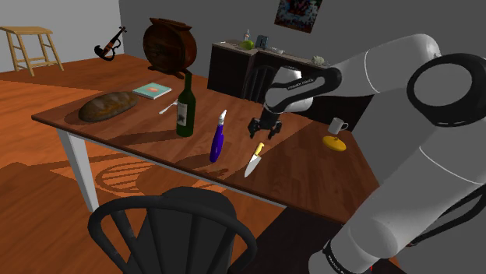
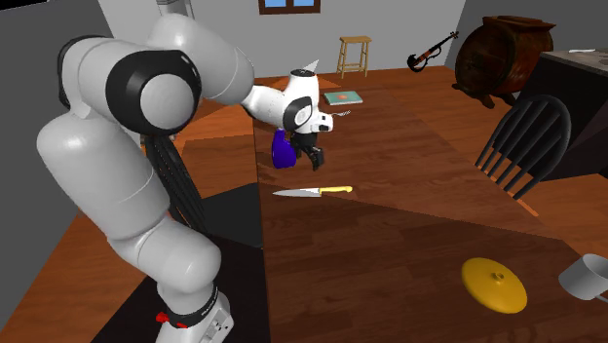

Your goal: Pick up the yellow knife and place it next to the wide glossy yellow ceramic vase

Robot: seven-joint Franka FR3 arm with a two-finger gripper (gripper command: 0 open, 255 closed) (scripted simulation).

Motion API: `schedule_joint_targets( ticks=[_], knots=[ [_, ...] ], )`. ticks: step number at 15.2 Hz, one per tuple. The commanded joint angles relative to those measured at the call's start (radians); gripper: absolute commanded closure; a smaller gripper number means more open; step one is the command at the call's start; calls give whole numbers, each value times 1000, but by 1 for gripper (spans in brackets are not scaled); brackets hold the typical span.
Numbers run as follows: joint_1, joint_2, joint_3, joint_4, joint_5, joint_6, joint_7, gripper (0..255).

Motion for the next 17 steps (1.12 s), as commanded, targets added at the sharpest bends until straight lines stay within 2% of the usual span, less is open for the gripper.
schedule_joint_targets(
  ticks=[1,7,14,17],
  knots=[
    [-8,70,-8,15,7,45,19,0],
    [-38,265,-33,94,43,131,54,0],
    [-46,344,-23,92,69,211,36,0],
    [-47,351,-21,92,71,218,34,0]
  ],
)
